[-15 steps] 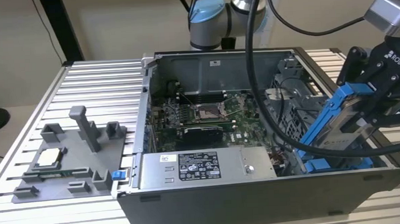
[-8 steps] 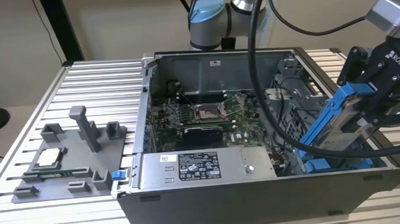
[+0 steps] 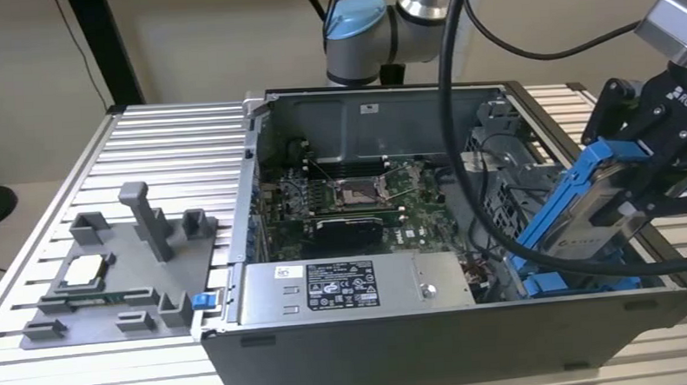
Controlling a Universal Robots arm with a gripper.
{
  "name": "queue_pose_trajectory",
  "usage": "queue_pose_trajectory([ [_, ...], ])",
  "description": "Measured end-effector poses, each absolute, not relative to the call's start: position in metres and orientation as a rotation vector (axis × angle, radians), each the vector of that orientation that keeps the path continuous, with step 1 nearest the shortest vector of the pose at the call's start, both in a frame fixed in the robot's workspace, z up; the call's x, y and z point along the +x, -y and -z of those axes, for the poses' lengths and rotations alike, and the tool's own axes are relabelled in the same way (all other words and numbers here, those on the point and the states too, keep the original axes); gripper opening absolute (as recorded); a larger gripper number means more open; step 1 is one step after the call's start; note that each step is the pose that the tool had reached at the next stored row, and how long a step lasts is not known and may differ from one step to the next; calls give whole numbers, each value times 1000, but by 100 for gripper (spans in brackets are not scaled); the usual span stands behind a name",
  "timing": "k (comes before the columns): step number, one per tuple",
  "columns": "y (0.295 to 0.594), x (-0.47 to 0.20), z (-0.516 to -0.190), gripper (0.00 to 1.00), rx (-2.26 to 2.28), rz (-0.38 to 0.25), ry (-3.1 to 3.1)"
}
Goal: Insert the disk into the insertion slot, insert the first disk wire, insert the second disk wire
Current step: 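Insert the disk into the insertion slot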
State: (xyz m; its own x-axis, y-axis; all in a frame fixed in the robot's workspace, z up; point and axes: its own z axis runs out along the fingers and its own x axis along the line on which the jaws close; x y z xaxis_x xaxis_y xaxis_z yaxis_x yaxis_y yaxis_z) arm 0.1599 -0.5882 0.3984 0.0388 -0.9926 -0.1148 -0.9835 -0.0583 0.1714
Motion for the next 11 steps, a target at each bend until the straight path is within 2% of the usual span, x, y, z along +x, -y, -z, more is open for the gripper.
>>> queue_pose_trajectory([
  [11, 588, 156, -416, 0, 2242, 301, 2125],
])
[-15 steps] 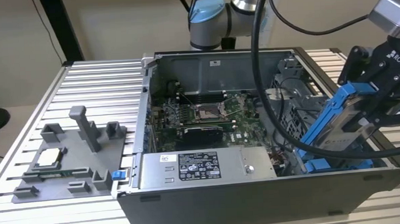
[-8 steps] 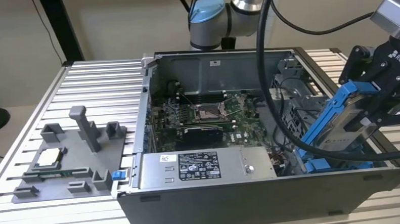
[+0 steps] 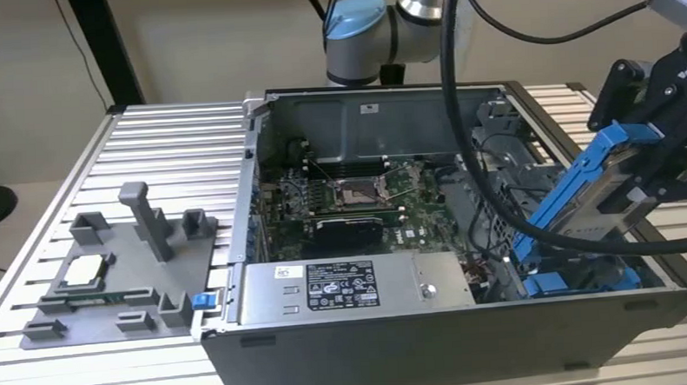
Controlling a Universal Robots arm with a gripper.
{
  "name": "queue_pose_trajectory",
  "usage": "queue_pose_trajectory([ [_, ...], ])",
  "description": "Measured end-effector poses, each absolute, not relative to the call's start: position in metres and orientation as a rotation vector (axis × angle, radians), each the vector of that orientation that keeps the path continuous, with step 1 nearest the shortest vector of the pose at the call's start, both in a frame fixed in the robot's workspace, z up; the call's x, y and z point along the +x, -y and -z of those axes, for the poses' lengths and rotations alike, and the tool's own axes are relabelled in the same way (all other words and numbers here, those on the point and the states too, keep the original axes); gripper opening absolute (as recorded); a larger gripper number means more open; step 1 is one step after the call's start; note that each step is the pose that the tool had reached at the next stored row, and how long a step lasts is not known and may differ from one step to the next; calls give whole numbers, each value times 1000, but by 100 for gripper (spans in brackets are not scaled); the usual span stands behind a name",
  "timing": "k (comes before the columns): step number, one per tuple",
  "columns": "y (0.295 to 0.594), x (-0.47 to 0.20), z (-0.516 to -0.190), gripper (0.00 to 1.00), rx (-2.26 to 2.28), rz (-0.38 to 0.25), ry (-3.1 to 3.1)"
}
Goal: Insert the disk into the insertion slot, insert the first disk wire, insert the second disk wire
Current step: 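Insert the disk into the insertion slot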
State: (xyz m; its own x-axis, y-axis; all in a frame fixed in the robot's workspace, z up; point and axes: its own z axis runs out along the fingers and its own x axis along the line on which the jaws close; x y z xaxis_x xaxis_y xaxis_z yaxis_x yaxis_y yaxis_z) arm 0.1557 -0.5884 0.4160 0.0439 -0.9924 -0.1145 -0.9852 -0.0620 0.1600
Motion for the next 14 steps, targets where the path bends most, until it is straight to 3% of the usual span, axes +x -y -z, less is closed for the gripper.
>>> queue_pose_trajectory([
  [5, 590, 149, -418, 0, 2261, 268, 2140],
  [9, 590, 146, -417, 0, 2293, 192, 2165],
  [14, 590, 143, -416, 0, 2275, 182, 2191],
])
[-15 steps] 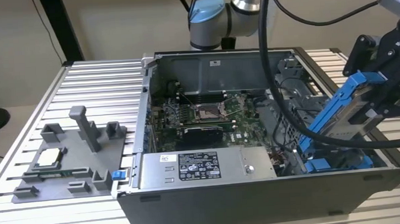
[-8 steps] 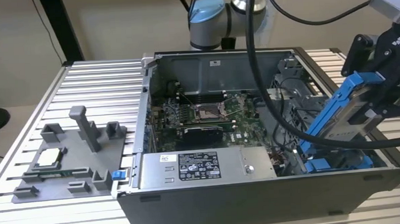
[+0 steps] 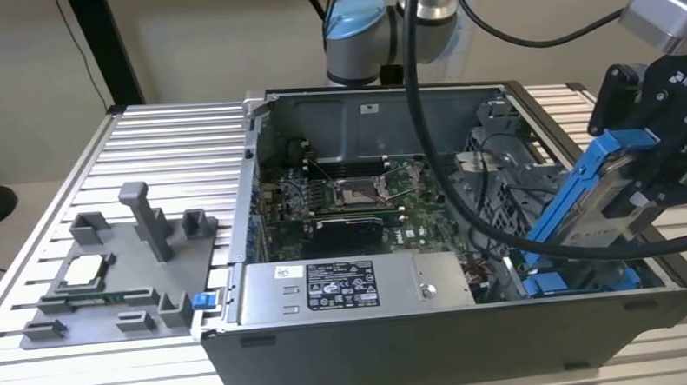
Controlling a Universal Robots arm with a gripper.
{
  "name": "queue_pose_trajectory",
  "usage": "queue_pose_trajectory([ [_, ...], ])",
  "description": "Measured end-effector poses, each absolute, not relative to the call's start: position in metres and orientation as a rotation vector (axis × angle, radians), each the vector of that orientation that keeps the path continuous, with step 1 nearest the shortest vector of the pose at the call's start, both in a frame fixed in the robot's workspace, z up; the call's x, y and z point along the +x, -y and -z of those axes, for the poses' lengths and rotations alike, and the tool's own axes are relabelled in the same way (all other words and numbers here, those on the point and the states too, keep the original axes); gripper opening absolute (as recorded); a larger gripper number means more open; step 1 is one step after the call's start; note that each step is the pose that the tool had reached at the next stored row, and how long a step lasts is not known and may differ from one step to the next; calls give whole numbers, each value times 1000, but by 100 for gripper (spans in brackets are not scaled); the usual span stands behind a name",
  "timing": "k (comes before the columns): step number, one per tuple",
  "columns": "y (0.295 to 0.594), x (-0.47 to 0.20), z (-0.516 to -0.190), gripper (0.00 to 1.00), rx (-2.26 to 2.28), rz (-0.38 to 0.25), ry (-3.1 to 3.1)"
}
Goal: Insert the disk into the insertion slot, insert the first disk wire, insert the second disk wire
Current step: 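Insert the disk into the insertion slot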
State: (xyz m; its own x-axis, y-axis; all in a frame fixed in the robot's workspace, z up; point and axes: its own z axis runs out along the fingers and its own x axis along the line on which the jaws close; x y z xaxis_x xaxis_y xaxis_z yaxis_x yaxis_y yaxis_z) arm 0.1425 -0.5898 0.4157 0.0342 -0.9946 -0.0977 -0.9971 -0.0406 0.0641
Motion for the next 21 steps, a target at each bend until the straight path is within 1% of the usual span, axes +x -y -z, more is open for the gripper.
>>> queue_pose_trajectory([
  [21, 586, 132, -402, 0, -2189, -151, -2212],
])
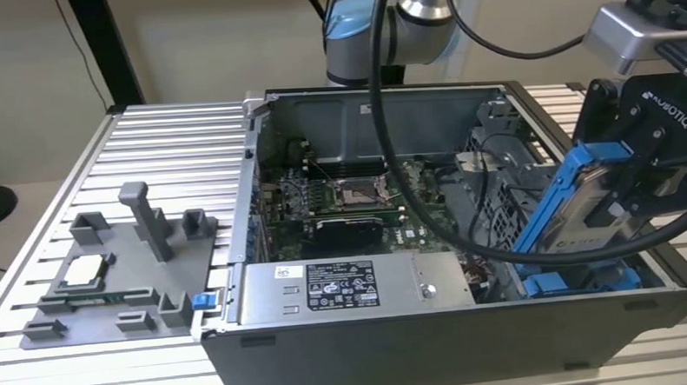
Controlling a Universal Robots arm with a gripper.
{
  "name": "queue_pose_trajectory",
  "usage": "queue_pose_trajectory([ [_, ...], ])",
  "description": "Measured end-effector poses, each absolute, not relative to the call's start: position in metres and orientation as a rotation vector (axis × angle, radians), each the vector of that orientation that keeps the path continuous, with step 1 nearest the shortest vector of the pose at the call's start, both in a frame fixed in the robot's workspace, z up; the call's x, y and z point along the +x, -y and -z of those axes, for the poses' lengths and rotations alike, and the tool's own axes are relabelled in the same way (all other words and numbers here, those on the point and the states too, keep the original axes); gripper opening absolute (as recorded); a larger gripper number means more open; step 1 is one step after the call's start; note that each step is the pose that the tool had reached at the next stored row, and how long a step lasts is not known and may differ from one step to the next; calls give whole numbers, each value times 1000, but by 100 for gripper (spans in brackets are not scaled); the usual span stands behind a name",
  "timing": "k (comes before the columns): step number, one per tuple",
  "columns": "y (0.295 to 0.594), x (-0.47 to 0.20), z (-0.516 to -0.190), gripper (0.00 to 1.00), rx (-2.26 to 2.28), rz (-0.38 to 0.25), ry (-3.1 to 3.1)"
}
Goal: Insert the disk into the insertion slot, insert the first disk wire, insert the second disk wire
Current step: 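Insert the disk into the insertion slot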
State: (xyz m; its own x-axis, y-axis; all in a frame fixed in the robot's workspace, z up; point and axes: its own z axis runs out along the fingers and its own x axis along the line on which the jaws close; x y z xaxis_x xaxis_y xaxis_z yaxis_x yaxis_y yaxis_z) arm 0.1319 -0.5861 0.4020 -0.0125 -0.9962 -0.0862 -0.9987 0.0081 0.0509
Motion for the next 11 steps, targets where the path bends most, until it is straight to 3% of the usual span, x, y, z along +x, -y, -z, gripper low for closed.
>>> queue_pose_trajectory([
  [11, 585, 131, -393, 0, -2187, -136, -2235],
])
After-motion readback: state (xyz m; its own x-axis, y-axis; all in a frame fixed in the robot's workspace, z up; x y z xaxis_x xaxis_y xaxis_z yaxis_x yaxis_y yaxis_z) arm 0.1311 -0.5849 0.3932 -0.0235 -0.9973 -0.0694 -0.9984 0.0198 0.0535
